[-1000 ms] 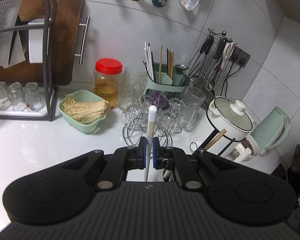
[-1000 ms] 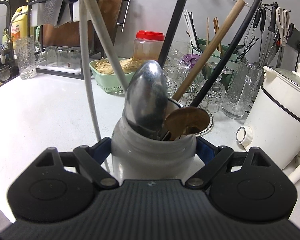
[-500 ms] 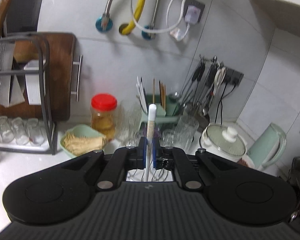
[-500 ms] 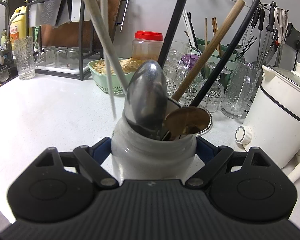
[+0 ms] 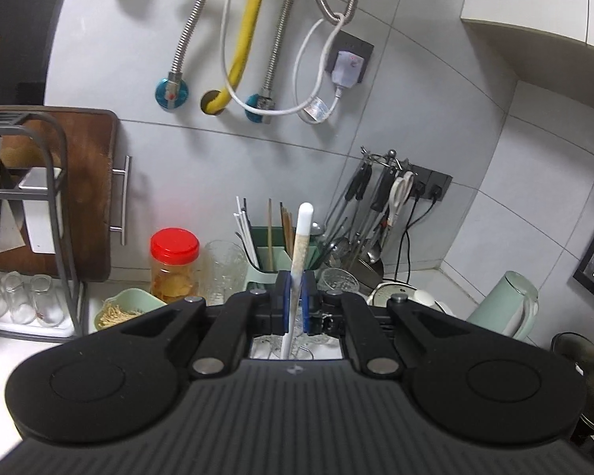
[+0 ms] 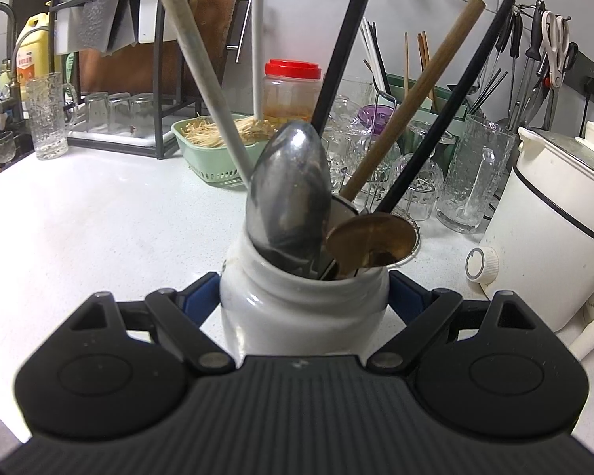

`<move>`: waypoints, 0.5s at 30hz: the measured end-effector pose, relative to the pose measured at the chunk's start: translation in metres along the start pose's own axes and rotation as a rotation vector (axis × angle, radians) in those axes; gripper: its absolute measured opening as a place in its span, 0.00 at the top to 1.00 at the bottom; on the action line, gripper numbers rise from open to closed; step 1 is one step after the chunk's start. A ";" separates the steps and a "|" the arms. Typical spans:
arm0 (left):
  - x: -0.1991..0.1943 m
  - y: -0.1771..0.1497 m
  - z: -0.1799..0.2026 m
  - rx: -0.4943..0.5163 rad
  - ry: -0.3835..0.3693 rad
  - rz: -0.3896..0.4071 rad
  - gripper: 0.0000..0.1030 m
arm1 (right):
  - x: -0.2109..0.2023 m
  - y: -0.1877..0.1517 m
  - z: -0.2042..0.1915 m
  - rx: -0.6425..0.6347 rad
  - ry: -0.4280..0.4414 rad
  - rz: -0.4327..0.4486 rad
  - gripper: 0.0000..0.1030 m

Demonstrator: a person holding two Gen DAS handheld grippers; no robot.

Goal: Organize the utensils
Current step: 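Lift the white chopstick with the left tool and carry it toward the mug, then lower the white chopstick into the white mug and open the left tool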

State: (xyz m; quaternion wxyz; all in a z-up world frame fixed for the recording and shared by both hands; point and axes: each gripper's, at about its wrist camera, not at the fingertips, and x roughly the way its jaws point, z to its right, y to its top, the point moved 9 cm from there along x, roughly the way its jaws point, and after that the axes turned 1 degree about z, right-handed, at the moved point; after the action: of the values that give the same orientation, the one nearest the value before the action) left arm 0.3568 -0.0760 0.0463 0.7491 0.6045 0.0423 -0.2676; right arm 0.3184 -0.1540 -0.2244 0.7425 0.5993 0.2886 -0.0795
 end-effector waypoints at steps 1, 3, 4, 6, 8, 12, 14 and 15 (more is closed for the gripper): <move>0.002 -0.001 0.001 -0.005 -0.007 -0.007 0.94 | 0.001 0.000 0.000 0.001 -0.001 -0.001 0.11; 0.005 -0.005 0.002 -0.010 -0.014 -0.017 0.94 | 0.002 0.002 -0.002 0.002 -0.002 -0.003 0.11; 0.008 -0.007 0.002 -0.012 -0.018 -0.022 0.94 | 0.003 0.002 -0.002 0.002 -0.002 -0.003 0.11; 0.012 -0.010 0.002 -0.015 -0.020 -0.026 0.94 | 0.003 0.002 -0.002 0.002 -0.001 -0.003 0.11; 0.017 -0.012 -0.003 -0.048 -0.027 -0.025 0.94 | 0.004 0.003 -0.002 0.001 0.000 -0.005 0.11; 0.029 -0.019 -0.007 -0.077 -0.037 -0.045 0.95 | 0.005 0.005 -0.003 0.004 0.001 -0.018 0.11; 0.035 -0.023 -0.006 -0.076 -0.041 -0.055 0.95 | 0.005 0.005 -0.003 0.002 0.002 -0.016 0.11; 0.037 -0.025 -0.006 -0.076 -0.041 -0.060 0.95 | 0.005 0.005 -0.004 0.002 0.004 -0.016 0.11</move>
State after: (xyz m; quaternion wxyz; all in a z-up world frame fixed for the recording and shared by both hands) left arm 0.3785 -0.0870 0.0082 0.7640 0.5684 0.0550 -0.3004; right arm 0.3239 -0.1482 -0.2234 0.7407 0.5978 0.2947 -0.0844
